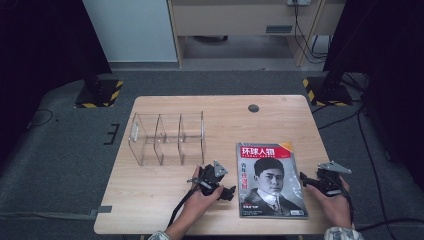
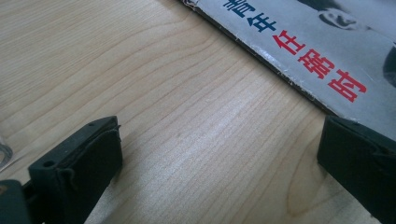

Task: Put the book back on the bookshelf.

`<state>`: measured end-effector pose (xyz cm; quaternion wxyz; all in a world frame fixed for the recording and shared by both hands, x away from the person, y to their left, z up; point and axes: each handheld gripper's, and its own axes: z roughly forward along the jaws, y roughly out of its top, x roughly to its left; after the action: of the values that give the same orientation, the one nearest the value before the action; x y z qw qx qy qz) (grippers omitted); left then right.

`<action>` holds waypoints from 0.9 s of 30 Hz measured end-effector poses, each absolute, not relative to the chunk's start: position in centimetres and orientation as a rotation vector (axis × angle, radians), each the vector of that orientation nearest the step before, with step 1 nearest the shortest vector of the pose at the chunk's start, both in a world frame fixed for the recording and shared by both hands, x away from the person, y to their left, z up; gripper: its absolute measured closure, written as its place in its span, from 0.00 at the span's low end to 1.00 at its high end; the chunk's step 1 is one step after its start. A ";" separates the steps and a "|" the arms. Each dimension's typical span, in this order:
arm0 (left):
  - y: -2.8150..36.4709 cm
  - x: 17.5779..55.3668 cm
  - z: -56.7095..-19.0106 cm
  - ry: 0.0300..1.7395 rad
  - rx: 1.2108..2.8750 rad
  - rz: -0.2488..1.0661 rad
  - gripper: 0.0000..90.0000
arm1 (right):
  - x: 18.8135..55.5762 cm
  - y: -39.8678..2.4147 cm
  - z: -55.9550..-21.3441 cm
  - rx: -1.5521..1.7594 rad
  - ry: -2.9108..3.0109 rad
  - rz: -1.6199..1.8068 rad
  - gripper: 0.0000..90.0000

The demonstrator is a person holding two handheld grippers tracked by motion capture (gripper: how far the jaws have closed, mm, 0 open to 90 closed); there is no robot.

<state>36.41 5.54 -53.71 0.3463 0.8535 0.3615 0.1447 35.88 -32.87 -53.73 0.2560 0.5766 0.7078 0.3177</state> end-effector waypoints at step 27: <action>5.8 35.5 -52.5 0.931 2.109 0.344 0.07 | 35.4 -31.3 -51.4 1.537 1.889 0.956 0.29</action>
<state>35.48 5.80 -52.49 0.3942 0.8316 0.3670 0.1354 35.39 -31.31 -51.37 0.2596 0.5672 0.6973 0.3530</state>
